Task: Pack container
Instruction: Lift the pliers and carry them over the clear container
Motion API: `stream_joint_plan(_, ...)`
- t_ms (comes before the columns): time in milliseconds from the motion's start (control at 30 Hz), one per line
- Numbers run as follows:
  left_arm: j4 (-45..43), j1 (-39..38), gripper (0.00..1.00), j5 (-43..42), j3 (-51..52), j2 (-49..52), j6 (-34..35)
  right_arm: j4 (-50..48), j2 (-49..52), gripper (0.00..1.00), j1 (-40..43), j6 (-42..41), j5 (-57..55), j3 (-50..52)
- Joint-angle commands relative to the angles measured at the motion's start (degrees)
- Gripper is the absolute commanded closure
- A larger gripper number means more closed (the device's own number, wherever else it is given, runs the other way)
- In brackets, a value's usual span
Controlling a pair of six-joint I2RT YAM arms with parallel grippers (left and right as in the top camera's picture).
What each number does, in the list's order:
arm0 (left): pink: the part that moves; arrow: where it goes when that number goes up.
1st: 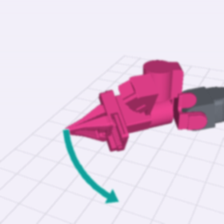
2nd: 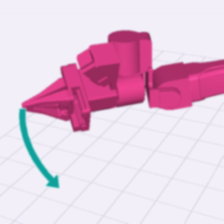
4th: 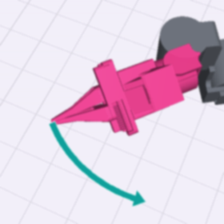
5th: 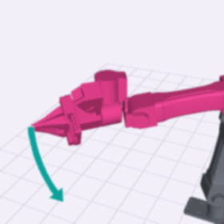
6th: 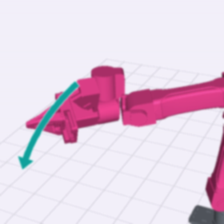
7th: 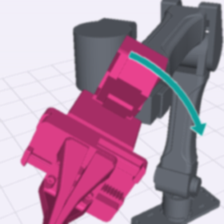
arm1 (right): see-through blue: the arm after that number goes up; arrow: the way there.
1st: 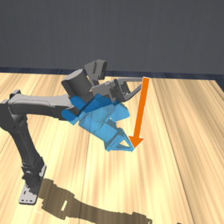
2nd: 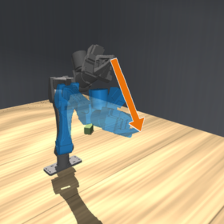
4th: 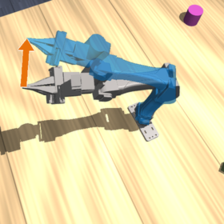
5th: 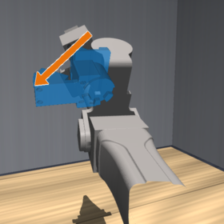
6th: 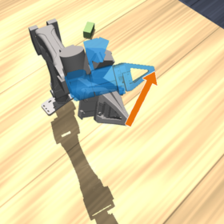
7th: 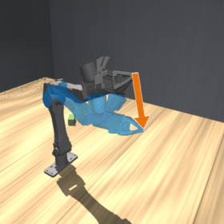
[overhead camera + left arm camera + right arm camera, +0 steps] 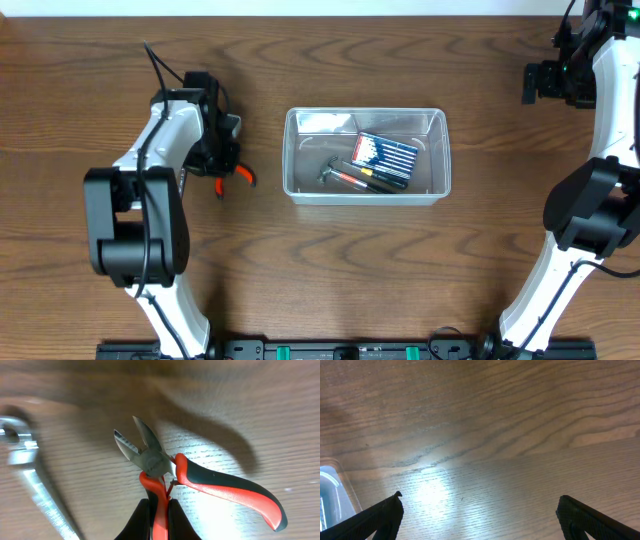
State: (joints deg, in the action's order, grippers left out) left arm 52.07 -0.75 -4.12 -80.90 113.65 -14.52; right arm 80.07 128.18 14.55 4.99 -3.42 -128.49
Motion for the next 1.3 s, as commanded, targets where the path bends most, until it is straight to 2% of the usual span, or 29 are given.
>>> stream_joint_plan(0, 0.3, 0.2, 0.94, 0.1, -2.4, -5.9, 4.7, 0.0, -1.4, 0.01, -0.3, -0.7, 0.2, 0.2)
stream_joint_plan(167, 0.3, 0.2, 0.94, -0.1, -2.5, -13.2, 10.3, 0.0, -1.4, 0.01, -0.3, -0.7, 0.2, 0.2)
stream_joint_plan(433, -2.1, -0.7, 0.94, -11.3, -2.5, -25.6, 10.3, 0.0, -1.4, 0.01, -0.3, -0.7, 0.2, 0.2)
stream_joint_plan(633, -6.2, -4.9, 0.94, -18.3, -2.5, -30.8, 10.4, 0.0, -1.4, 0.01, -0.3, -0.7, 0.2, 0.2)
stream_joint_plan(1000, -14.2, -19.2, 0.94, -19.5, -2.5, -30.0, 10.1, 0.0, -1.4, 0.01, -0.3, -0.7, 0.2, 0.2)
stream_joint_plan(1267, -18.4, -24.5, 0.94, -19.5, -2.5, -25.7, 10.2, 0.0, -1.4, 0.01, -0.3, -0.7, 0.2, 0.2)
